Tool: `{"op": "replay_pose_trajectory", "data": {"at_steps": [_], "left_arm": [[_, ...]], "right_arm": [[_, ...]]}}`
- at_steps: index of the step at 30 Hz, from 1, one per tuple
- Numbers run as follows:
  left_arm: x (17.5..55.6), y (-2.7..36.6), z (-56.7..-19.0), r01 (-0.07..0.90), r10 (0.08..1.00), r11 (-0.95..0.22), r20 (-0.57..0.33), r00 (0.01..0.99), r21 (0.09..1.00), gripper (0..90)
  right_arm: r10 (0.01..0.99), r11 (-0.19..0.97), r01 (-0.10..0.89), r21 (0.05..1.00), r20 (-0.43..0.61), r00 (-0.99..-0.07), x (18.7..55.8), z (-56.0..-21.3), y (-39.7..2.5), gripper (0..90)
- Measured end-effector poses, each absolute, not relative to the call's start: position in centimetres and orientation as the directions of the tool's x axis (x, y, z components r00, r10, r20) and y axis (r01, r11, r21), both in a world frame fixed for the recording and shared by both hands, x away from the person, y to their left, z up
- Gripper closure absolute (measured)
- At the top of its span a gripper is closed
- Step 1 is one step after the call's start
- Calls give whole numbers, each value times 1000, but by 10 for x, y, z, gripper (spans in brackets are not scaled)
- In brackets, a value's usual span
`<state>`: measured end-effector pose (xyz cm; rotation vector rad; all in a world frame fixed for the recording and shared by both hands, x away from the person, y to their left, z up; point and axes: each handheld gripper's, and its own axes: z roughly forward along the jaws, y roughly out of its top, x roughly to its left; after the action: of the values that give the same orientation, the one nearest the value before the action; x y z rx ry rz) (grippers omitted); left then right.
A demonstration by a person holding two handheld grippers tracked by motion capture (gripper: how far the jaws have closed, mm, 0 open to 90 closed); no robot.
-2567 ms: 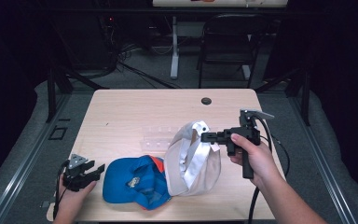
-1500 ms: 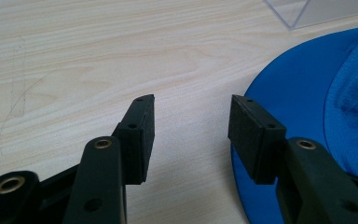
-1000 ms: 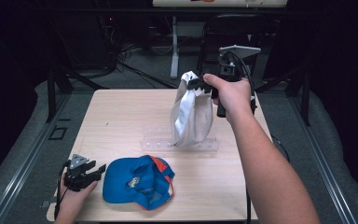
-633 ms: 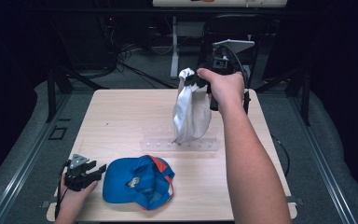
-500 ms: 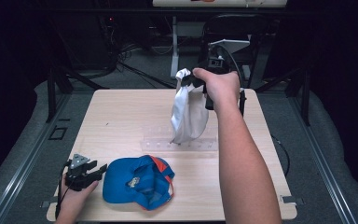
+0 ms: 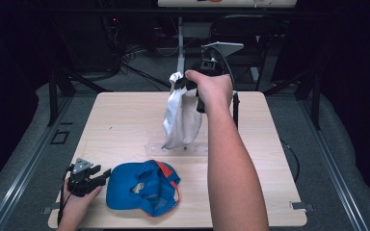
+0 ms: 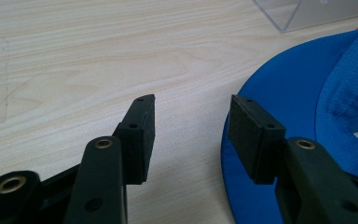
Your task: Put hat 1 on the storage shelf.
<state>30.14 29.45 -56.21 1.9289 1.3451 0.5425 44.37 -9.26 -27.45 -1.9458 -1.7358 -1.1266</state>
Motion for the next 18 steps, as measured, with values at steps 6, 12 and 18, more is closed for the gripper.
{"op": "replay_pose_trajectory", "data": {"at_steps": [6, 12, 18], "left_arm": [[301, 292, -561, 624, 922, -214, -55, 383, 751, 518], [299, 286, -556, 599, 912, -221, -53, 406, 770, 509], [297, 278, -545, 570, 897, -237, -48, 439, 787, 506]], "right_arm": [[713, -227, 936, 267, 701, -27, 446, -279, -87, 817], [719, -223, 938, 265, 694, -25, 448, -284, -81, 817], [720, -227, 937, 264, 694, -22, 452, -288, -75, 817]]}}
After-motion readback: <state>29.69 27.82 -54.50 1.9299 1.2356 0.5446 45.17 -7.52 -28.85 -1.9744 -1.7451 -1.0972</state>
